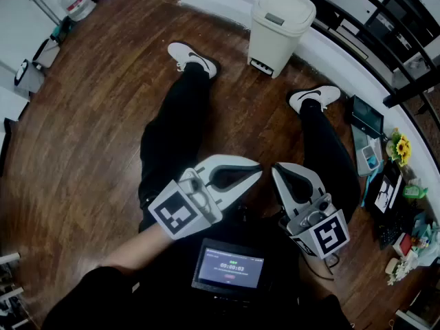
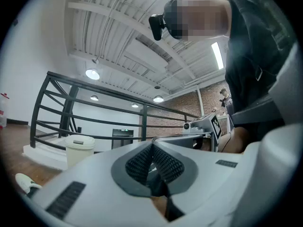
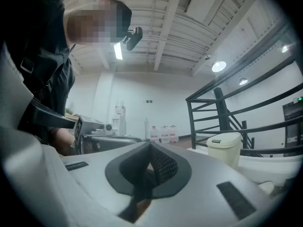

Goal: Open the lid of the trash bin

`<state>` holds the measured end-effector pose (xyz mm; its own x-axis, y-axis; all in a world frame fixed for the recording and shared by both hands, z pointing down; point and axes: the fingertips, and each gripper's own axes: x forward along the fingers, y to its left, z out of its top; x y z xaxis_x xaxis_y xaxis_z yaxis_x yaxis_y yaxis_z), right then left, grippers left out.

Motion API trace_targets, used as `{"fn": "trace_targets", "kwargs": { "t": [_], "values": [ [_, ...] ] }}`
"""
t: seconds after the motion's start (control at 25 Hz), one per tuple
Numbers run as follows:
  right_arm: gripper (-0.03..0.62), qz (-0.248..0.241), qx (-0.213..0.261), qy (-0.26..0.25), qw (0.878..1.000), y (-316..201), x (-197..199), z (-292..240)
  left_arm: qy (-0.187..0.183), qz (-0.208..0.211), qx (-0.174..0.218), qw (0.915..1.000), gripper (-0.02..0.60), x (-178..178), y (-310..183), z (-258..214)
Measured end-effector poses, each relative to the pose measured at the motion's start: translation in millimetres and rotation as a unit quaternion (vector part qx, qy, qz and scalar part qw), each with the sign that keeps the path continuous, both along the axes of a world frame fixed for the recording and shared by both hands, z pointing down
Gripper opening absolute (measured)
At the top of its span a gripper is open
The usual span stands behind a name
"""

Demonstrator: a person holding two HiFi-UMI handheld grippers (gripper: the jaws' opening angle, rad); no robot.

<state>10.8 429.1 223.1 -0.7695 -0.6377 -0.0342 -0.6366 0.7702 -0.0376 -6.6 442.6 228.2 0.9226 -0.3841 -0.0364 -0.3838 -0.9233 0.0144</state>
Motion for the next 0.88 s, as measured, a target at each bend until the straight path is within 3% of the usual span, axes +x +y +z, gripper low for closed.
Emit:
{"fn": "trace_targets", "kwargs": {
  "t": [0.44, 0.88],
  "values": [
    [0.018, 0.013, -0.003, 0.002, 1.0, -16.3, -5.3, 2.9, 0.004, 0.001, -0.004, 1.0, 0.038, -7.7, -18.7, -1.2],
    [0.018, 0.053, 0.002, -0.017, 0.998, -73.4, 6.5, -3.3, -0.002, 0.02, 0.001, 0.9998, 0.038, -8.0, -75.0, -9.2]
  ]
}}
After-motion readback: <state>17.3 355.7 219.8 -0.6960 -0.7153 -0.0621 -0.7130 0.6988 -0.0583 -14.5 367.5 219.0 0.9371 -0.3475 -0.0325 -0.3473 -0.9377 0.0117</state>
